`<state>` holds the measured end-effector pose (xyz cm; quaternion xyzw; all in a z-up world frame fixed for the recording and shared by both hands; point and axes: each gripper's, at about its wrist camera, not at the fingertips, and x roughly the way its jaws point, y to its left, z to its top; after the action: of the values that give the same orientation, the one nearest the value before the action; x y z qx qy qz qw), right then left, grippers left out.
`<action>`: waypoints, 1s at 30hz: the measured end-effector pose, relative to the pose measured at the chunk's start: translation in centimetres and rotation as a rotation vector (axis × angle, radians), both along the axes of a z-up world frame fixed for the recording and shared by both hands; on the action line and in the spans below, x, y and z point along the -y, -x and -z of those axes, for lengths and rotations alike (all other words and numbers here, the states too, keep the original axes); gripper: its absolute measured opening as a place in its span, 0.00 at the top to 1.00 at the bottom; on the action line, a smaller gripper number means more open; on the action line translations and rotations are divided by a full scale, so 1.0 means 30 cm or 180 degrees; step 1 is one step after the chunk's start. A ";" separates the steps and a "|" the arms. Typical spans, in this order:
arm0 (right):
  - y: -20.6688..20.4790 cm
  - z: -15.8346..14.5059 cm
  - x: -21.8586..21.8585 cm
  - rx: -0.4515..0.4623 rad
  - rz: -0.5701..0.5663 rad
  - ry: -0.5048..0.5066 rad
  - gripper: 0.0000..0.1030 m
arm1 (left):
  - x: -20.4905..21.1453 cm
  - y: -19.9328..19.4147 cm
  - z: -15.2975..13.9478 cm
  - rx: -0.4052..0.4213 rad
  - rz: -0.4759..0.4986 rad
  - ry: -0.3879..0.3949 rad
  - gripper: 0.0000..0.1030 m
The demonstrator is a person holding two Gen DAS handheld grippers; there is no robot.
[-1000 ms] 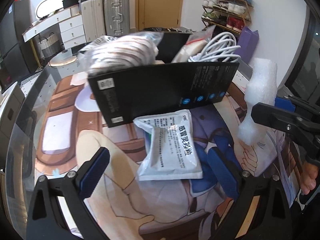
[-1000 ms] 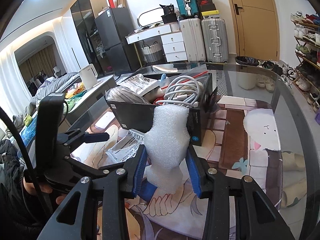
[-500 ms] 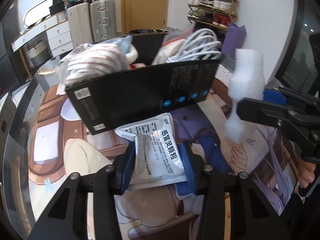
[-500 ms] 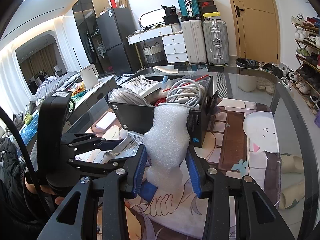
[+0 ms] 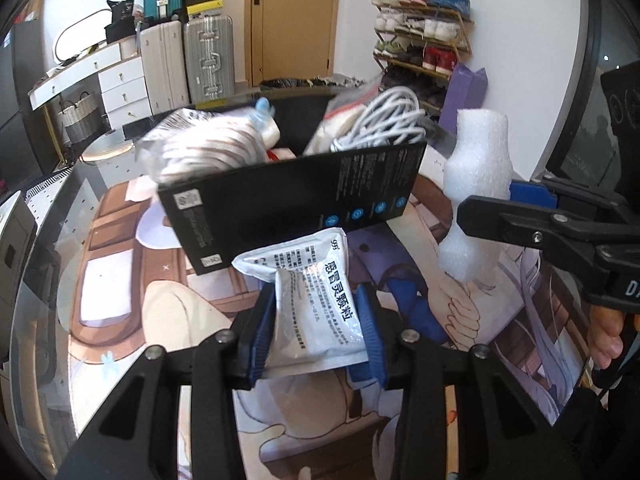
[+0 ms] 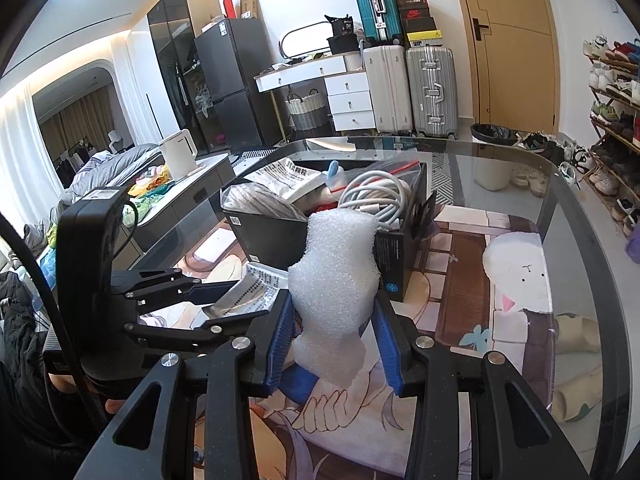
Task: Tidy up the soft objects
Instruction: 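Grasp the second white medicine packet with the left tool, then carry the foam block and packet into the black box and release both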
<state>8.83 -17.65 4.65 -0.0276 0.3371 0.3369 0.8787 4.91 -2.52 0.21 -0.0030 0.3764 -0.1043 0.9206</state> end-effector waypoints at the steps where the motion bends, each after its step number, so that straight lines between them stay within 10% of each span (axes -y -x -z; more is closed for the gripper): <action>1: 0.002 -0.003 -0.001 0.0013 -0.0002 -0.0004 0.61 | -0.007 0.011 -0.011 0.0048 -0.0021 0.0023 0.62; 30: -0.043 -0.198 -0.031 0.0575 -0.0030 -0.0597 0.61 | -0.144 -0.054 -0.281 0.0999 -0.0415 0.0172 0.62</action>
<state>10.11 -16.72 10.59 0.0228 0.2236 0.3672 0.9026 6.52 1.79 8.65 -0.0359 0.2241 -0.0537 0.9724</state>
